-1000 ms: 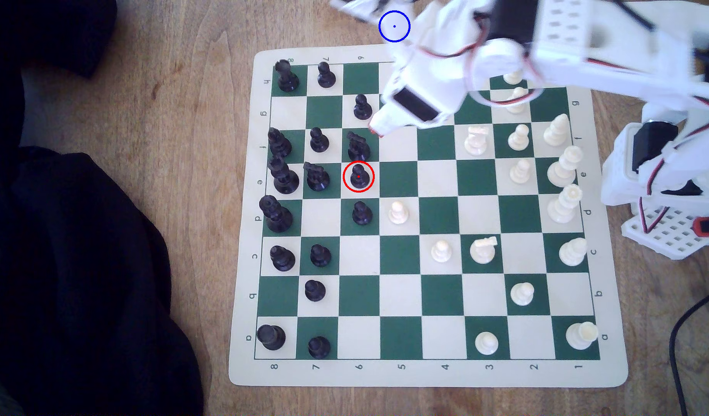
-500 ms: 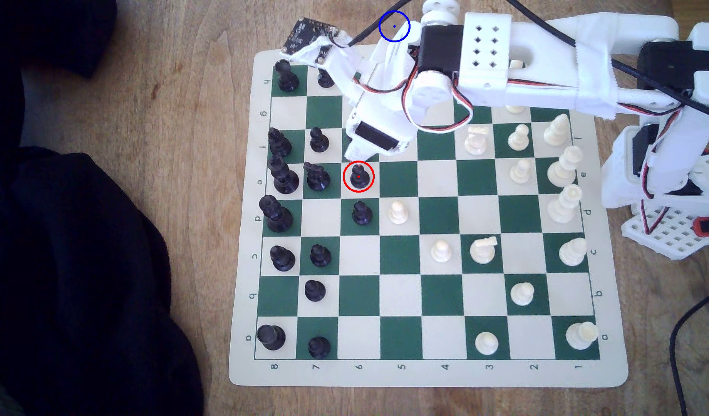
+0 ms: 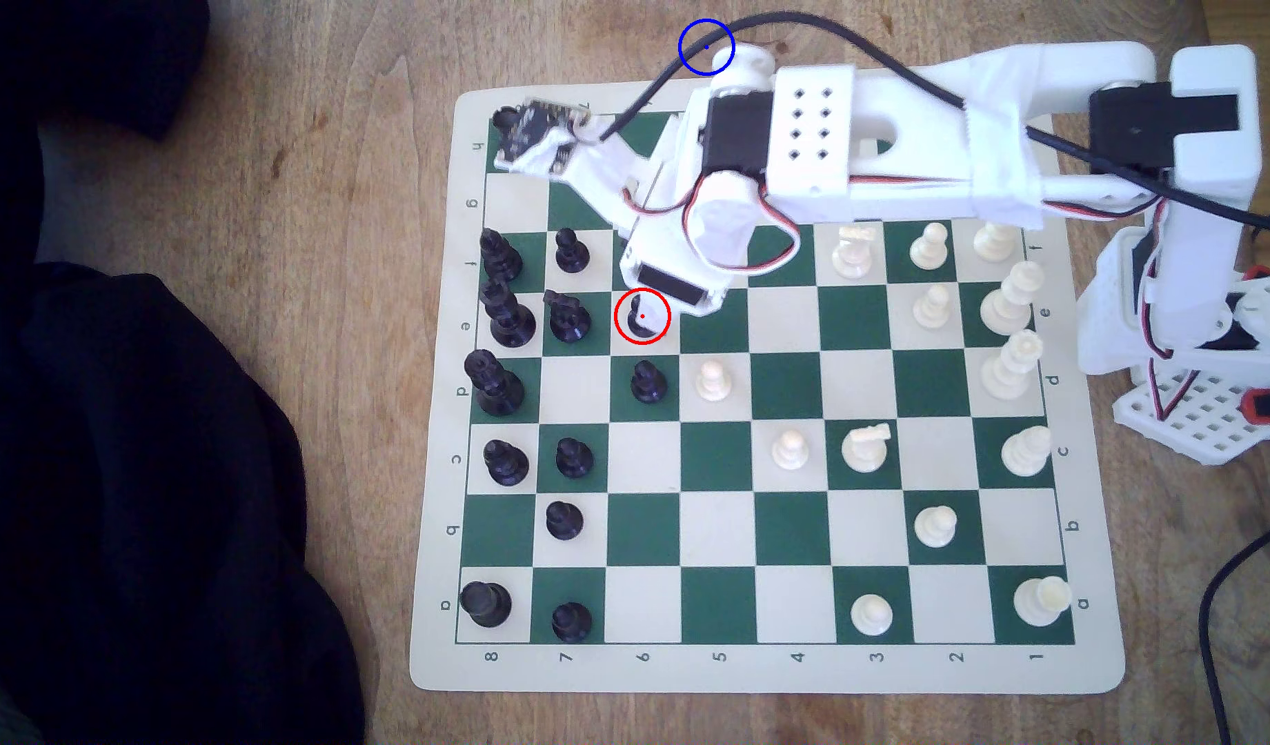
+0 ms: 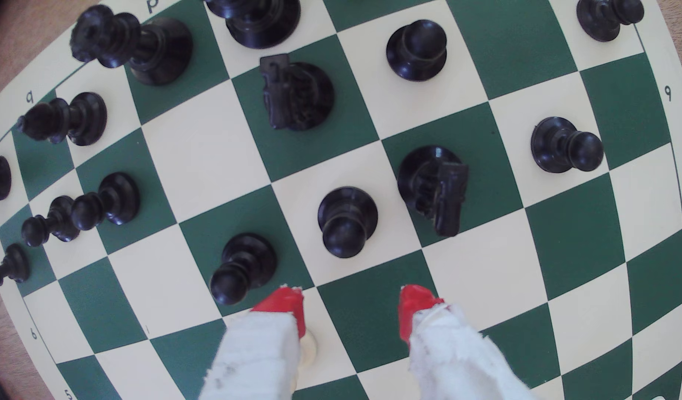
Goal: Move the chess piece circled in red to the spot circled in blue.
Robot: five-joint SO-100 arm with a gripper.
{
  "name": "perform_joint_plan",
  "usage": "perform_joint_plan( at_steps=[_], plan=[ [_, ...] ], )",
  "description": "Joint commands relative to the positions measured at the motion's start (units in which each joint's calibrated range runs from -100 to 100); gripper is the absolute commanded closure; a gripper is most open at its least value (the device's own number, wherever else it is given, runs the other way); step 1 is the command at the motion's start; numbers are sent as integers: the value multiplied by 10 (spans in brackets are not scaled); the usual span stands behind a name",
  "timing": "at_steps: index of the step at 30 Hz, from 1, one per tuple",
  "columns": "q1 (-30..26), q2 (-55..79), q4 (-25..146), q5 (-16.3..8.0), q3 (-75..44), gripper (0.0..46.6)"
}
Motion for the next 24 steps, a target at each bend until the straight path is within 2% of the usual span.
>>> perform_joint_plan(
  at_steps=[1, 14, 24],
  plan=[
    [-8, -2, -2, -1, -66, 352],
    [-3, 36, -9, 0, -76, 324],
    [3, 60, -30, -1, -88, 329]
  ],
)
